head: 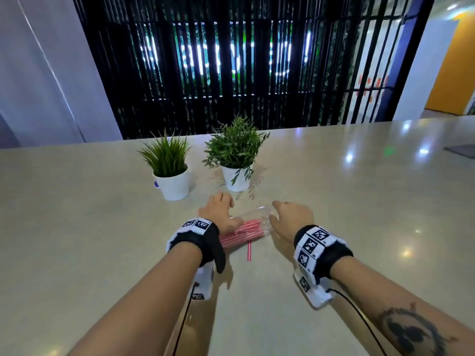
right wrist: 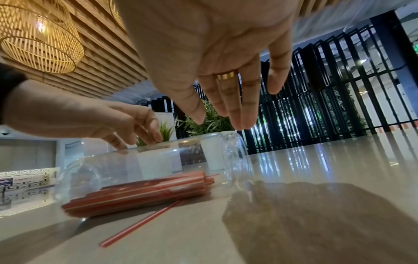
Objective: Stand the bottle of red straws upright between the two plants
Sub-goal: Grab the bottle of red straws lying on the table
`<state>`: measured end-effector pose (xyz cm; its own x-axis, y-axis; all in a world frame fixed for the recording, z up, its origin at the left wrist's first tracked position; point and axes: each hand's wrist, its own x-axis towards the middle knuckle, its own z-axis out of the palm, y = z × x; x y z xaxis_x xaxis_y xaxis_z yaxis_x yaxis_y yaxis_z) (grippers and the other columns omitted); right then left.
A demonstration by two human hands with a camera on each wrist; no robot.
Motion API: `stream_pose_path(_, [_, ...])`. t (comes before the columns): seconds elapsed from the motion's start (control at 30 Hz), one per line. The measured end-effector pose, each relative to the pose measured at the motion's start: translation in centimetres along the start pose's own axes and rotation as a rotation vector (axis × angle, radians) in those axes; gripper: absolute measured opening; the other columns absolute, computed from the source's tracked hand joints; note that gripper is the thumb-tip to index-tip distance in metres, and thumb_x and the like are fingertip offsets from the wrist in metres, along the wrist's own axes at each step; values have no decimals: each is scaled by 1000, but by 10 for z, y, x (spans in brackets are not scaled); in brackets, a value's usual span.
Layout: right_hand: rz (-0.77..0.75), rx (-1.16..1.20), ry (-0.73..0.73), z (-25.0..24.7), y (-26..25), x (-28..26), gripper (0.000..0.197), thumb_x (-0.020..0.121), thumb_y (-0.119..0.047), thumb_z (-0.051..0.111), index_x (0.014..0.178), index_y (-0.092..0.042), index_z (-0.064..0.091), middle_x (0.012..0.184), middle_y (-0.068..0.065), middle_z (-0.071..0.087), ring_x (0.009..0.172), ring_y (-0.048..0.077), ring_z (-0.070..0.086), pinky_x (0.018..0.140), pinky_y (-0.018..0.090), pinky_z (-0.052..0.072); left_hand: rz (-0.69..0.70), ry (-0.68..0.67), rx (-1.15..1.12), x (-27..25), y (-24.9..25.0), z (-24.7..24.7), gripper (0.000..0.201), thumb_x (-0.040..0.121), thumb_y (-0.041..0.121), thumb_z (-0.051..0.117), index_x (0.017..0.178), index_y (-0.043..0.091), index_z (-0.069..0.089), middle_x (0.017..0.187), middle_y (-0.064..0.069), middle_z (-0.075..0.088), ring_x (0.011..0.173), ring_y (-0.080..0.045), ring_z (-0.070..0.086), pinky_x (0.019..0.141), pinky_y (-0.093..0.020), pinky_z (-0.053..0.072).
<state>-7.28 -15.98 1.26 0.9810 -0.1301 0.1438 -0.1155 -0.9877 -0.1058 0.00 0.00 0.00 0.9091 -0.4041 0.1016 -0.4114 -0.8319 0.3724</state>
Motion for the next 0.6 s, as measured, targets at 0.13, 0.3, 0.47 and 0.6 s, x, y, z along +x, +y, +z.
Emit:
stream_pose_path(0.13, [5, 3, -32, 10, 1, -3, 36, 92, -22, 41, 125, -14, 49, 114, 14, 66, 106, 33, 61, 85, 37, 48, -40, -101, 38, 1, 6, 6, 58, 66, 36, 66, 113, 15, 39, 120, -7, 44, 112, -29, 42, 86, -44, 42])
stream_pose_path(0.3, [-6, 63, -71, 12, 4, 1, 40, 92, -30, 40, 131, -21, 43, 114, 11, 66, 106, 29, 61, 86, 36, 49, -80, -304, 41, 4, 5, 11, 84, 65, 34, 71, 132, 19, 23, 127, -13, 51, 108, -33, 53, 91, -42, 45])
stream_pose_path(0.47, [-40, 42, -62, 7, 9, 8, 38, 92, -31, 40, 129, -20, 45, 115, 9, 66, 106, 28, 61, 83, 34, 49, -84, -315, 74, 5, 5, 17, 85, 66, 37, 70, 135, 18, 24, 130, -10, 49, 115, -30, 50, 98, -45, 43])
stream_pose_path(0.6, [-40, 43, -80, 7, 8, 11, 37, 93, -31, 41, 128, -22, 47, 115, 8, 66, 106, 28, 61, 83, 34, 49, -114, -353, 100, 8, 6, 15, 71, 64, 40, 72, 122, 17, 39, 120, -9, 54, 105, -29, 53, 91, -43, 46])
